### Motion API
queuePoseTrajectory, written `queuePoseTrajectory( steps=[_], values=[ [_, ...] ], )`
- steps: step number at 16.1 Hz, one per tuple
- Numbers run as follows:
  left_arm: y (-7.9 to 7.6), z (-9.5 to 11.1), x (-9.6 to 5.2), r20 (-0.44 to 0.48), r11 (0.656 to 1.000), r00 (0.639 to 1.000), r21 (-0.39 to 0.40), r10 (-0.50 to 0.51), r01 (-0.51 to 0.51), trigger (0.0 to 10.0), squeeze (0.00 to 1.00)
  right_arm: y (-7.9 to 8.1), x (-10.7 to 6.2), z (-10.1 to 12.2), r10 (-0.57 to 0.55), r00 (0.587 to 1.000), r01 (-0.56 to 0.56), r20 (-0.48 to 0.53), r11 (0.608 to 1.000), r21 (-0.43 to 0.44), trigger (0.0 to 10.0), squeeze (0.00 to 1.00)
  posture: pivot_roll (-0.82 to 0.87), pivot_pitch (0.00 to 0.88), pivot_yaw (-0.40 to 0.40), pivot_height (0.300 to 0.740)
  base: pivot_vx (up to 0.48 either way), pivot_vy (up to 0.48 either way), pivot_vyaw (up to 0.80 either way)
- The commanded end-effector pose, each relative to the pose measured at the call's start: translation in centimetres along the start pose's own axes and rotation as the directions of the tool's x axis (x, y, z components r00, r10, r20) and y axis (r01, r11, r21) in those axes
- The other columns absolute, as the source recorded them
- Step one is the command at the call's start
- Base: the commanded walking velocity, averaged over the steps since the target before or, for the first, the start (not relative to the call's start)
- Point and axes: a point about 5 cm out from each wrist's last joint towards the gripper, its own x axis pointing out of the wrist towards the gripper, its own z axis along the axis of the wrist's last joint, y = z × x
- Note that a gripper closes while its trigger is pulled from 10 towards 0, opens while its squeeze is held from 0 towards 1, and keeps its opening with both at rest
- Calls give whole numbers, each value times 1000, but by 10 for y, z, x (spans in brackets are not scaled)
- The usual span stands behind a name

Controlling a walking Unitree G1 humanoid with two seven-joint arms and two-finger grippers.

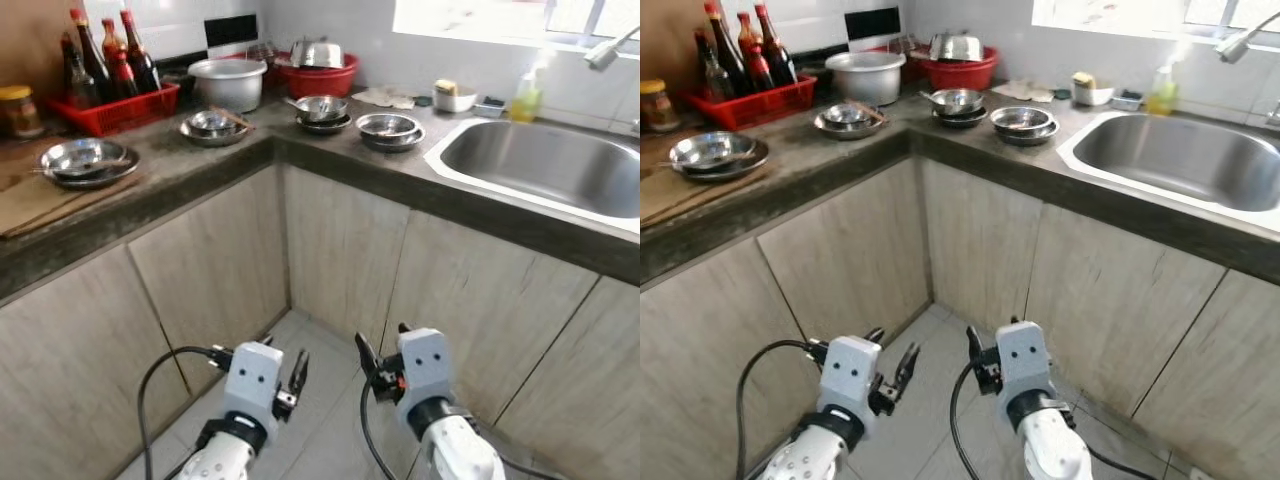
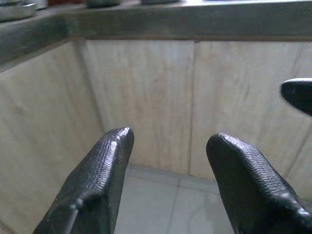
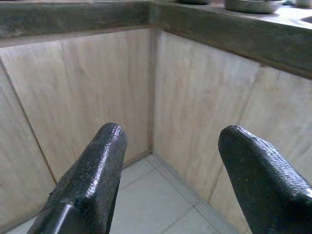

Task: Kitchen organization

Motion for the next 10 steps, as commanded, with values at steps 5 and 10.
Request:
queuePoseTrajectory(
  steps=[5,10],
  values=[
    [-2,-2,0,-11,1000,1000,6,-18,18,10000,0,-1,1,-1,-9,1000,9,-9,1000,0,10000,0,165,0,-16,740,258,0,0],
    [-2,-1,0,-7,1000,1000,1,-23,23,10000,0,0,2,-1,-11,1000,11,-11,1000,-12,10000,0,166,0,-12,740,262,0,0]
  ],
)
